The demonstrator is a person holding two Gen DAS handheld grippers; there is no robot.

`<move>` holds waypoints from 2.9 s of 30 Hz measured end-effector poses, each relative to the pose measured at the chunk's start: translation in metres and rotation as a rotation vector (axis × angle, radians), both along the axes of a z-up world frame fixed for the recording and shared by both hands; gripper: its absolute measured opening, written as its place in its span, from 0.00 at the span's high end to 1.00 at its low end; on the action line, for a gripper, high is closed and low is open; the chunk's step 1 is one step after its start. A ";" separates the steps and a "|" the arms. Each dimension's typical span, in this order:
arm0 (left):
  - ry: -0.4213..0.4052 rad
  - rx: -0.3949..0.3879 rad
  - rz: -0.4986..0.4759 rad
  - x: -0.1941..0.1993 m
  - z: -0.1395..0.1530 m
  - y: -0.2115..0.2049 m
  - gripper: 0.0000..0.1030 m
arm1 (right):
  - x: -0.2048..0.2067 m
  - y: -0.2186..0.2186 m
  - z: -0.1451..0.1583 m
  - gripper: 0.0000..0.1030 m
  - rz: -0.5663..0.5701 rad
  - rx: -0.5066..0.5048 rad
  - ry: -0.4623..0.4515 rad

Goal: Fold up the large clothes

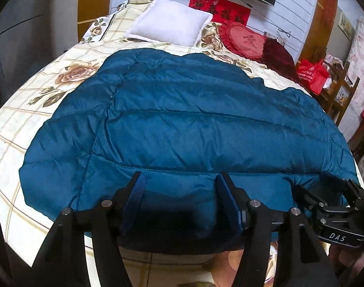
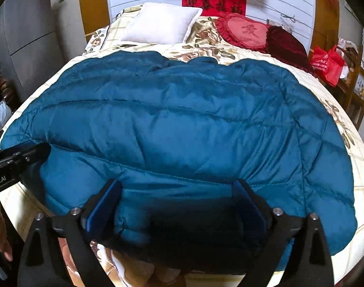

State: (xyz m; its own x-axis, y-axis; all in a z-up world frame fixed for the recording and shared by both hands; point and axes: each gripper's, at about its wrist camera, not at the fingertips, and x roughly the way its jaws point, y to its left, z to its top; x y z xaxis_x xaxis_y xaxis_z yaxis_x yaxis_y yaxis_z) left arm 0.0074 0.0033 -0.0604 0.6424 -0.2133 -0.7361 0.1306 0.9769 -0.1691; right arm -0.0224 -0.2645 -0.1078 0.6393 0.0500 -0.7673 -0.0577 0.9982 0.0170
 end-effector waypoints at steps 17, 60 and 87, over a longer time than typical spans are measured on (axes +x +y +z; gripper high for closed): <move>0.031 0.015 -0.055 -0.005 -0.007 -0.003 0.30 | -0.013 -0.007 0.009 0.00 -0.044 0.081 -0.021; -0.258 0.183 0.076 -0.073 0.057 -0.008 0.31 | -0.069 -0.001 0.055 0.01 -0.070 0.064 -0.148; -0.234 0.180 0.074 -0.067 0.051 -0.009 0.31 | -0.058 0.005 0.049 0.01 -0.047 0.053 -0.132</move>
